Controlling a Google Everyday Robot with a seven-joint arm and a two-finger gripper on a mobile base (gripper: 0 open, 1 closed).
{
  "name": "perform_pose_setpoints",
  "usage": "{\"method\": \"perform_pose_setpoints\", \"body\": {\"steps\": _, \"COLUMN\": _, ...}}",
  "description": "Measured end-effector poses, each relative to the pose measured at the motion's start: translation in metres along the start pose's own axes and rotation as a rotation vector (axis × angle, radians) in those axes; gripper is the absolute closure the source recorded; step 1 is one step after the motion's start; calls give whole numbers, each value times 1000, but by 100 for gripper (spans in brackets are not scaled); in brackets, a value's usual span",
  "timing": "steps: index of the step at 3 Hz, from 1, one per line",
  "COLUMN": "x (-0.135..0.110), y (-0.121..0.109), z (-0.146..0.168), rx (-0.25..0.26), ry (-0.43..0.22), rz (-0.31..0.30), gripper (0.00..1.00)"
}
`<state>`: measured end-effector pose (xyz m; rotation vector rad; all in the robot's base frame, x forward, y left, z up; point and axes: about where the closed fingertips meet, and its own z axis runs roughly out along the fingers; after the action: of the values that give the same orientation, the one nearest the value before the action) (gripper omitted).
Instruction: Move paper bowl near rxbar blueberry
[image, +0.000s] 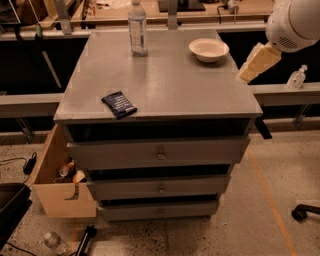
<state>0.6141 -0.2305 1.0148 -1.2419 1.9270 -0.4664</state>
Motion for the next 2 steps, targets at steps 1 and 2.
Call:
{"method": "perform_pose_setpoints", "body": {"steps": 1, "x": -3, "y": -9, "z": 23, "rx": 8, "ry": -54, "rz": -32, "gripper": 0}}
{"method": "perform_pose_setpoints", "body": {"steps": 2, "x": -14, "y": -28, "z": 78, "rx": 7, "ry": -171, "rz": -82, "gripper": 0}}
